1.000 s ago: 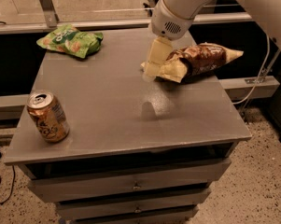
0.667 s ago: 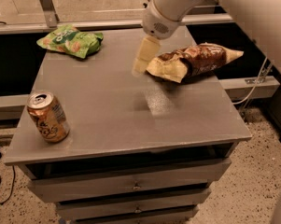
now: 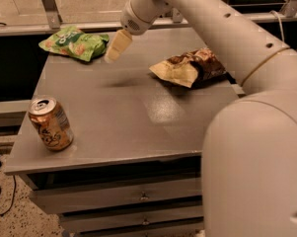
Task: Pick green rice chip bag
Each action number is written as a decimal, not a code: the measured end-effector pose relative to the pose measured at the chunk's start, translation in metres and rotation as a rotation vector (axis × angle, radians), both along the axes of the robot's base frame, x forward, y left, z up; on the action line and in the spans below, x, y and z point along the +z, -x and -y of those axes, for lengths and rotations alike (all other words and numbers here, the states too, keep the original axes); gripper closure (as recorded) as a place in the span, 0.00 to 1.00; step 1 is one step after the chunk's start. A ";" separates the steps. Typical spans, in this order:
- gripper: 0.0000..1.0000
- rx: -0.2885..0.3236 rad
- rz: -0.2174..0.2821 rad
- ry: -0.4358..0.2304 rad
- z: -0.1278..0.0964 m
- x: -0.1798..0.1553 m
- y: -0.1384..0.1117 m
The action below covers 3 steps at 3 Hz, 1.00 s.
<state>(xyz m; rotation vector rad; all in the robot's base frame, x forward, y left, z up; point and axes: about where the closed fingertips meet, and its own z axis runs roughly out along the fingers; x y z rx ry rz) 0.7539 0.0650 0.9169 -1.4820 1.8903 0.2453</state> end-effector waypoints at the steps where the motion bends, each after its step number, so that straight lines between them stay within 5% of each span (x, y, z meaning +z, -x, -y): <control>1: 0.00 -0.078 0.016 -0.099 -0.038 -0.009 -0.041; 3: 0.00 -0.165 -0.017 -0.238 -0.098 -0.037 -0.084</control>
Offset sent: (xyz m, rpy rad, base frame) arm 0.1060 0.1159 -0.0272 0.3126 -0.0057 -0.1982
